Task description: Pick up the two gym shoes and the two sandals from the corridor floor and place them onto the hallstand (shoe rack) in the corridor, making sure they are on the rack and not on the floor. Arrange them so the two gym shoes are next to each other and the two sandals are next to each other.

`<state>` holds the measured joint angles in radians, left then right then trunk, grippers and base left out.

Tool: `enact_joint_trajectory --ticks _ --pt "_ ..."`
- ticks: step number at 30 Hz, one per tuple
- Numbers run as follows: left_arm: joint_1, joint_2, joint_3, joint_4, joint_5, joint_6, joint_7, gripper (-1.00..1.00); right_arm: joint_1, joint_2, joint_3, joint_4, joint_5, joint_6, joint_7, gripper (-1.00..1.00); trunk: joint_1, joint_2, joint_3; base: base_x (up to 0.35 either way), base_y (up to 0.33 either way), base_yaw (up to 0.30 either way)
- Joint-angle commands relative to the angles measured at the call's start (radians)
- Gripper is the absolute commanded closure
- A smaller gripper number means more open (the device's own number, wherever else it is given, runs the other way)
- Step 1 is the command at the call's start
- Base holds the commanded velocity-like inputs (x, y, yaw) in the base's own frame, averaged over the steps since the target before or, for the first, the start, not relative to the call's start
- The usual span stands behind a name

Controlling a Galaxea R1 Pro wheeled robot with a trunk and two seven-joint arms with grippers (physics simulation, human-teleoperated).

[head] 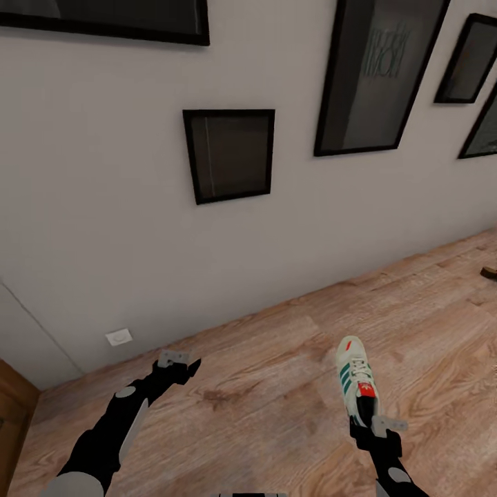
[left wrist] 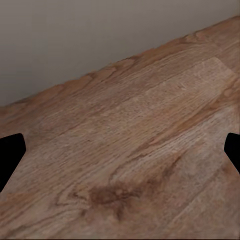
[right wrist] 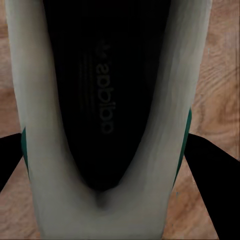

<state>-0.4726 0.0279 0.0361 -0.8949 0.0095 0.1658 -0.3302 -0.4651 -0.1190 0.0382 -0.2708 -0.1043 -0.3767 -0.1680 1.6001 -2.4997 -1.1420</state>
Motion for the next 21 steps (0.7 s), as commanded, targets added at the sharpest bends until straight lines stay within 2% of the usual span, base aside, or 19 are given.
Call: enact_joint_trajectory --ticks 1,3,8,9,12,16,17,21 --pt "0.006 0.0 0.004 -0.001 0.001 0.005 0.003 -1.0 0.003 -0.001 0.003 0.001 -0.01 -0.008 0.001 1.0 -0.004 0.007 0.004 0.0 0.0 -0.15" --pt "0.026 0.001 0.006 0.004 0.001 -0.016 0.037 -1.0 0.014 -0.002 -0.007 0.001 -0.011 -0.018 0.0 1.0 -0.012 0.021 0.013 0.0 0.0 -0.162" --pt "0.069 -0.001 0.007 0.063 0.002 -0.156 0.179 -1.0 0.027 -0.015 -0.055 0.0 -0.011 -0.033 0.001 1.0 -0.031 0.056 0.036 0.0 0.0 -0.192" --pt "0.074 -0.004 0.007 0.108 0.003 -0.214 0.253 -1.0 0.029 -0.017 -0.064 0.0 -0.01 -0.035 0.002 1.0 -0.035 0.063 0.04 0.0 0.0 -0.208" --pt "0.077 -0.007 0.007 0.145 0.003 -0.26 0.321 -1.0 0.03 -0.018 -0.068 0.0 -0.01 -0.035 0.003 1.0 -0.046 0.084 0.053 0.0 0.0 -0.211" --pt "0.078 -0.006 0.007 0.172 0.006 -0.288 0.38 -1.0 0.031 -0.018 -0.069 0.002 -0.009 -0.035 0.004 1.0 -0.061 0.112 0.071 0.0 0.0 -0.216" --pt "0.078 -0.006 0.007 0.192 0.008 -0.299 0.416 -1.0 0.032 -0.016 -0.07 0.002 -0.009 -0.035 0.003 1.0 -0.065 0.119 0.075 0.0 0.0 -0.168" --pt "0.078 -0.009 0.007 0.214 0.01 -0.306 0.452 -1.0 0.032 -0.015 -0.07 0.003 -0.009 -0.035 0.003 1.0 -0.081 0.147 0.089 0.0 0.0 -0.086"
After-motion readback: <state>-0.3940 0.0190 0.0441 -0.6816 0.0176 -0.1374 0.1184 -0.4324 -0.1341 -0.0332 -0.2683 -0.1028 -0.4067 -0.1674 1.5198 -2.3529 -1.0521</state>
